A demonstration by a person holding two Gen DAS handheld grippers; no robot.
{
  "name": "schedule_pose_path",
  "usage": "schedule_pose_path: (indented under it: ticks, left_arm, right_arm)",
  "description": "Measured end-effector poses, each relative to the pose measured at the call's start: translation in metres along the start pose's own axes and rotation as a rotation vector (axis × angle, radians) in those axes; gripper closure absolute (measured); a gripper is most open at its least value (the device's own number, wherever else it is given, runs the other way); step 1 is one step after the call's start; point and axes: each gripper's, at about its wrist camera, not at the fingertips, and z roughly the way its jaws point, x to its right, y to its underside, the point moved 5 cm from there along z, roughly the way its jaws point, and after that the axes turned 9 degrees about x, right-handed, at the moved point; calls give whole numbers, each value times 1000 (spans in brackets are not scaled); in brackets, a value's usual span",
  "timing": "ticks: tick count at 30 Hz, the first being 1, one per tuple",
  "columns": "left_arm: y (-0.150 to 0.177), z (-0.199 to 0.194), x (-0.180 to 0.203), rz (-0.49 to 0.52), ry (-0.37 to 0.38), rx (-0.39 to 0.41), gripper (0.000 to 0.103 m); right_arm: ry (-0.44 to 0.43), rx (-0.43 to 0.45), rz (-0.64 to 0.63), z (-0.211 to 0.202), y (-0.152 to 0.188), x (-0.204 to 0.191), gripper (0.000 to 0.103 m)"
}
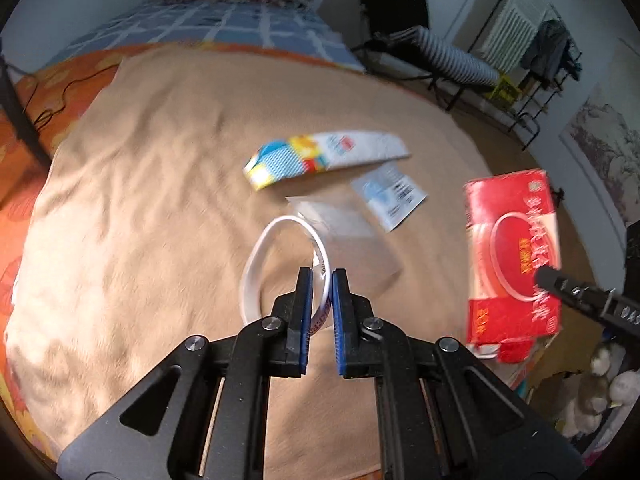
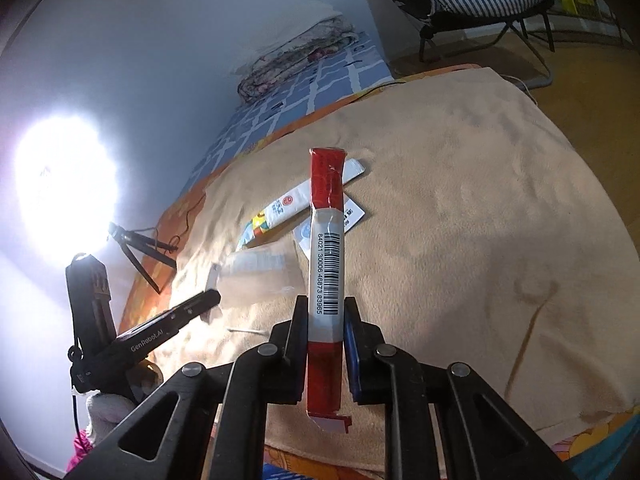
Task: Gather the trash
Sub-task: 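Lift the plastic bag with the left tool while the right tool lifts the red box, then carry the bag and red box over the blue wastebasket and open both tools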
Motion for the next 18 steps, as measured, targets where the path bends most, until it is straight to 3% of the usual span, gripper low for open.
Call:
schedule_pose_path:
  ticks: [8,18]
  left_arm:
    - [34,0,-23,49,-66,-70,96]
    - [32,-33,-30,44,-71,-7,96]
  right_arm:
    - [7,-27,-7,2,11,0,89]
    - [-12,-16,-48,-10,13,-14,89]
